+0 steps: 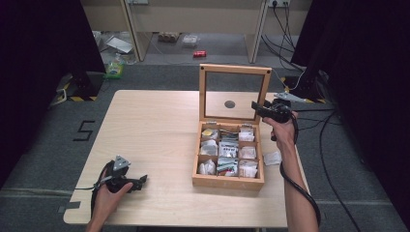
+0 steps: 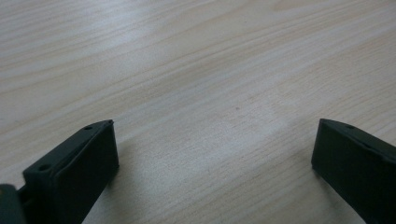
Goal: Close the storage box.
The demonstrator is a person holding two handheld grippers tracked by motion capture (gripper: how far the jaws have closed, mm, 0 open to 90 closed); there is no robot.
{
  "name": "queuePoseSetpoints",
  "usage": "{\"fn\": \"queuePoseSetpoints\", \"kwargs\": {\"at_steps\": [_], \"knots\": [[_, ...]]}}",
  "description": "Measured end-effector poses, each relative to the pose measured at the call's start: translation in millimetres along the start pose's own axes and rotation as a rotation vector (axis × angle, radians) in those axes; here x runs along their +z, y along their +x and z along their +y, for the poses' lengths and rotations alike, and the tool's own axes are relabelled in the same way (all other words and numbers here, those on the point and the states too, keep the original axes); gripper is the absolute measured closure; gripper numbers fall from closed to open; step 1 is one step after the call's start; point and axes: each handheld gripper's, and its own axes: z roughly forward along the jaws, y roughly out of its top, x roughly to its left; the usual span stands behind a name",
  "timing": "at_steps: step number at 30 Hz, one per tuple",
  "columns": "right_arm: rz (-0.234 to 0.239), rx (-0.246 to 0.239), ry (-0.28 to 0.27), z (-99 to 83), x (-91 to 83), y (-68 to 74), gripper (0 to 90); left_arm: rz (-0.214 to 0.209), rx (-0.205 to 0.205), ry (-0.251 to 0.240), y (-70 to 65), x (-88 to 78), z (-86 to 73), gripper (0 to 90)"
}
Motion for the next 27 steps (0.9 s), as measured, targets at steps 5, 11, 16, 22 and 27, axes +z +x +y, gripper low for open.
{"fn": "queuePoseSetpoints", "kwargs": {"at_steps": [5,11,16,22,27], "knots": [[0.012,-0.012,-0.01,-0.9,-6.8,2.5,50.7,-0.001,-0.001,0.0,0.0,0.1,0.0,0.0],[0.023,-0.029,-0.012,-2.5,-15.2,5.6,50.9,-0.001,0.0,0.0,0.0,0.0,0.0,0.0],[0.028,-0.043,-0.011,-4.0,-20.2,7.8,49.9,-0.001,0.0,0.0,0.0,0.0,0.0,0.0],[0.033,-0.06,-0.006,-4.8,-25.6,10.4,49.0,-0.001,0.001,0.002,0.0,-0.2,0.1,0.0],[0.044,-0.082,0.003,-7.2,-33.2,13.9,48.7,0.0,-0.001,0.0,-0.1,0.0,0.0,0.0]]}}
